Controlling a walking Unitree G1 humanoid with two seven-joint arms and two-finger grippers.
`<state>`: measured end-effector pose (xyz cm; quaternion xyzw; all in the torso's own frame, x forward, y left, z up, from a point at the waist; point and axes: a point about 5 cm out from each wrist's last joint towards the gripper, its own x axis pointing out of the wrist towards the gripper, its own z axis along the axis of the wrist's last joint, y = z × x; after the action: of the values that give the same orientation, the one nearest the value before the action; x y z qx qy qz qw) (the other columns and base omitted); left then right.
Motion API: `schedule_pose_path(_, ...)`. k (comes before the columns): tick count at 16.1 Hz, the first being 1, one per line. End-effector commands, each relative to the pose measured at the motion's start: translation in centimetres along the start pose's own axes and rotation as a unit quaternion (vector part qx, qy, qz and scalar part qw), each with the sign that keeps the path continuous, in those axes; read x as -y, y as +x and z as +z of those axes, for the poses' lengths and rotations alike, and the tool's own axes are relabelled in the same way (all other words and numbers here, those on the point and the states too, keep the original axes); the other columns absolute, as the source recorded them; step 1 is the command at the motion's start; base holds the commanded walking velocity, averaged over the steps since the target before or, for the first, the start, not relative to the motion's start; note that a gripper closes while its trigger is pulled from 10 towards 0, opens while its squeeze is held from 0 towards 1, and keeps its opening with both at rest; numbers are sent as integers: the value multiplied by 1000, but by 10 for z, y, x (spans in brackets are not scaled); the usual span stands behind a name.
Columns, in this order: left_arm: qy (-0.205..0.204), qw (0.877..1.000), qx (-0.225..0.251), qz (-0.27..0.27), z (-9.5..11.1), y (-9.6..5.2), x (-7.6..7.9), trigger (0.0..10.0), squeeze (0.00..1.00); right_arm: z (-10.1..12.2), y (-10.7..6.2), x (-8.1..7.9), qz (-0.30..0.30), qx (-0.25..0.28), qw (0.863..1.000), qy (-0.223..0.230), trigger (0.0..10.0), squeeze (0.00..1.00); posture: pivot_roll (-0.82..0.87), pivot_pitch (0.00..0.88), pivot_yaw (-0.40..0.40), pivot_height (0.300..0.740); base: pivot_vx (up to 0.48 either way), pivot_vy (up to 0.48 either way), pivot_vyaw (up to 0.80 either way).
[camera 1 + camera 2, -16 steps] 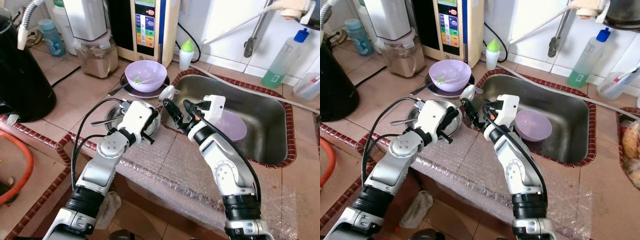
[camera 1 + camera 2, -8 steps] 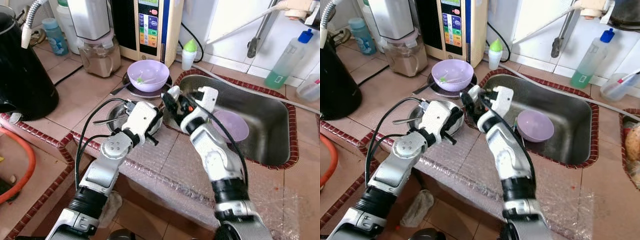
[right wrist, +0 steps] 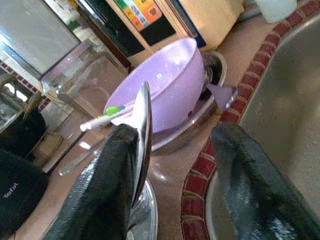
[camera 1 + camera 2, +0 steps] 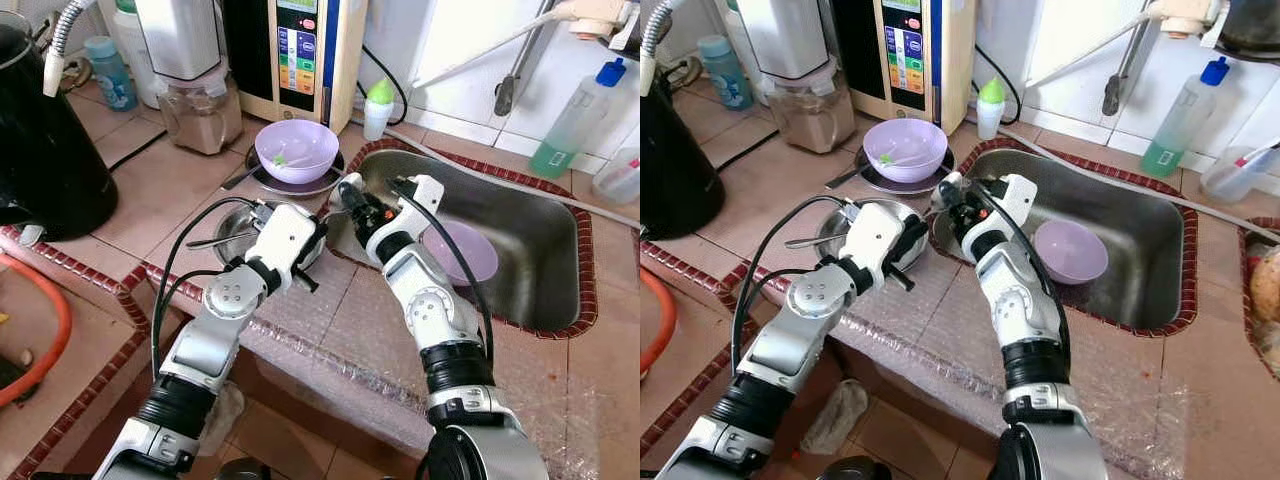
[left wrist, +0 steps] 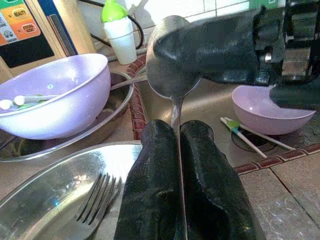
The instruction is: Kitchen organization
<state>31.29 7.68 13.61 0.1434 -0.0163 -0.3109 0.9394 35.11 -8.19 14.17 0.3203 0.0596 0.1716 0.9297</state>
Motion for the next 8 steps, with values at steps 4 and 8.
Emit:
schedule_pose_path(4,8,1000,12,-13,5,1,5,0,0,-5,5,-4,6,-18,1000,18,0,0,64,0,-22,740,0,0,0)
schedule_pose_path(8,6,1000,11,-17,3,0,7,0,0,-2,10,-3,-1,-15,999,33,0,0,71,0,-27,740,0,0,0)
